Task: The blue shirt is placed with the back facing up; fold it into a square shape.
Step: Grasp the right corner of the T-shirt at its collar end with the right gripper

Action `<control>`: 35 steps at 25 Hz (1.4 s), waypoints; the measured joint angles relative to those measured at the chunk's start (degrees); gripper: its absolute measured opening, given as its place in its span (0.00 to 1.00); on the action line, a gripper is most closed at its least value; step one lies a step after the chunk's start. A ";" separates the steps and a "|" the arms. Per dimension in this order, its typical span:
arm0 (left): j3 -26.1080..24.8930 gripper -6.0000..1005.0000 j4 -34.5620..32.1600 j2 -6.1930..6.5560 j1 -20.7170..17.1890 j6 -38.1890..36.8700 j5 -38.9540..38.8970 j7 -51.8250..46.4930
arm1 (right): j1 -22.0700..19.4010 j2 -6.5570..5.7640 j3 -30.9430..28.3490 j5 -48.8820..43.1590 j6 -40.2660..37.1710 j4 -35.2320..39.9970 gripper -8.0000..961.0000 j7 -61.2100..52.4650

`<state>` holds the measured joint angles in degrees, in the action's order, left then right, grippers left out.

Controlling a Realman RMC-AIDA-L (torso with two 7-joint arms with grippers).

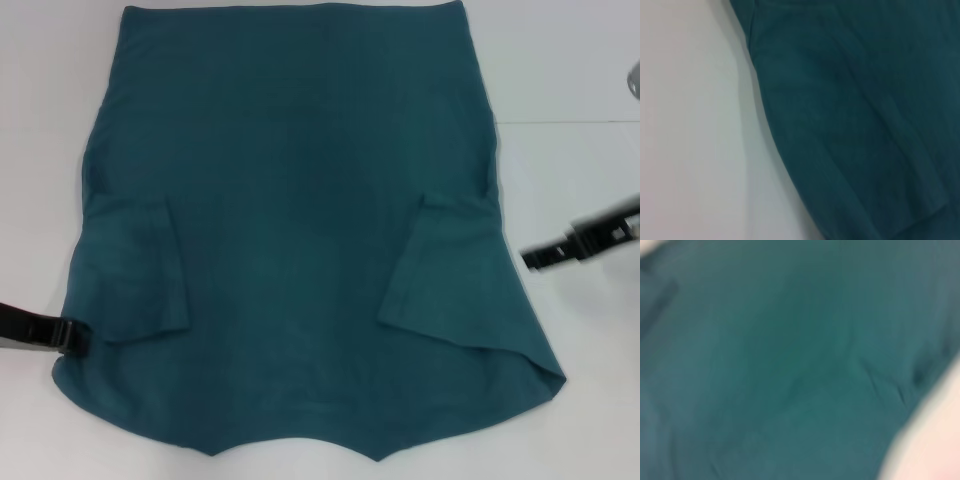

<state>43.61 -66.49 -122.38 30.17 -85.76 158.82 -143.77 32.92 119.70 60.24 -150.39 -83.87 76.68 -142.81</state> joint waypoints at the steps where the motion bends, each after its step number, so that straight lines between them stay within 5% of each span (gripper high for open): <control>1: -0.01 0.02 -0.14 0.00 0.01 -0.05 -0.04 0.04 | 0.00 0.08 0.13 -2.17 -1.67 0.45 0.95 -1.29; 7: -0.02 0.02 -0.15 0.01 0.26 0.24 -0.16 0.77 | -1.65 0.44 2.22 -4.92 -7.89 0.41 0.95 -4.16; 21: -0.02 0.02 0.41 0.01 0.55 0.60 -0.19 2.58 | -6.16 0.62 15.56 -0.50 -4.90 -0.90 0.95 -9.33; 35: -0.15 0.02 0.49 -0.05 0.15 0.62 -0.19 3.29 | -6.82 0.62 16.61 -0.81 -4.12 -0.51 0.92 -11.97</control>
<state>43.46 -66.00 -122.43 30.32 -85.14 158.64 -140.48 26.10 120.32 76.85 -151.20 -87.99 76.17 -154.78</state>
